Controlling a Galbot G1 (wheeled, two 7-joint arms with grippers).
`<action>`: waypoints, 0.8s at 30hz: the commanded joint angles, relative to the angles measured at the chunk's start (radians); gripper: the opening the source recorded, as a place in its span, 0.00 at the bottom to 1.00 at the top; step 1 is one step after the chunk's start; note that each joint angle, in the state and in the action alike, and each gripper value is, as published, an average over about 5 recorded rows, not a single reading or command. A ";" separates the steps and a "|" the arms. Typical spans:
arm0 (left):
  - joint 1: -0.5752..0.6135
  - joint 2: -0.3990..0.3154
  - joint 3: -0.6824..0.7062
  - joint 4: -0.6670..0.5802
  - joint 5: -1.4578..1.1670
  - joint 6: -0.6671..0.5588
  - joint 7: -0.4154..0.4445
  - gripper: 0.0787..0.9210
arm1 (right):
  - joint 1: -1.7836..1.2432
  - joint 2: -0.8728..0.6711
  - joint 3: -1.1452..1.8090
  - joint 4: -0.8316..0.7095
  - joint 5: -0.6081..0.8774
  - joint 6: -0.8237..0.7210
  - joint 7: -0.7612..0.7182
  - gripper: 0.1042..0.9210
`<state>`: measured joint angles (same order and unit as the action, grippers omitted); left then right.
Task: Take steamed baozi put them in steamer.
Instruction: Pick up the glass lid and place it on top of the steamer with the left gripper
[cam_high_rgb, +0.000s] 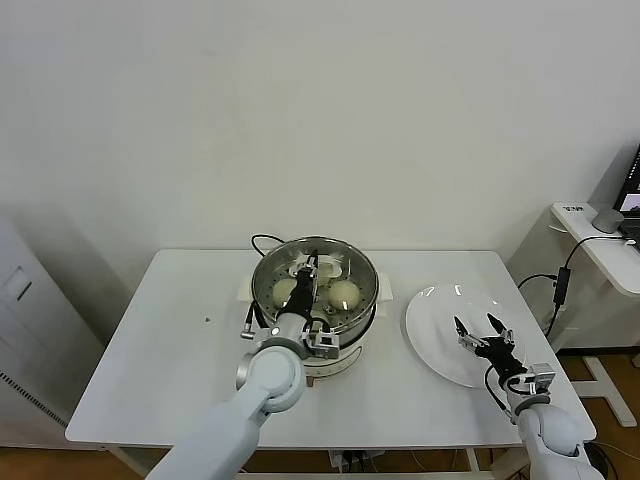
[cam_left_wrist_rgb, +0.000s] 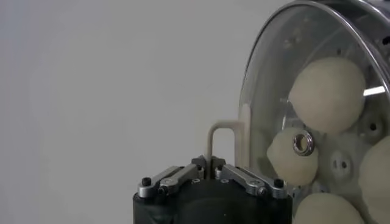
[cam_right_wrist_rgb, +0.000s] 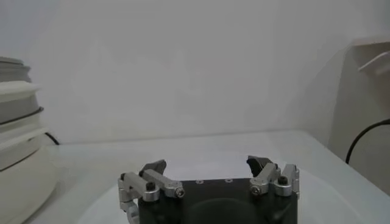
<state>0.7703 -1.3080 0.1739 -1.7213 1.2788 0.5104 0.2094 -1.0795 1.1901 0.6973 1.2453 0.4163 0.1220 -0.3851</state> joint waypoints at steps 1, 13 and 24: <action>0.000 -0.002 0.000 0.012 -0.002 -0.003 -0.009 0.04 | -0.002 -0.001 0.003 0.000 0.000 0.001 -0.002 0.88; 0.006 -0.008 0.000 0.028 -0.030 -0.001 -0.045 0.04 | -0.010 -0.003 0.013 0.002 0.000 0.003 -0.008 0.88; 0.049 0.032 -0.016 -0.062 -0.085 -0.016 -0.044 0.19 | -0.010 0.001 0.014 -0.001 -0.001 0.004 -0.015 0.88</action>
<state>0.7965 -1.3048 0.1697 -1.7076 1.2356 0.5078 0.1549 -1.0902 1.1899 0.7110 1.2450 0.4161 0.1254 -0.3987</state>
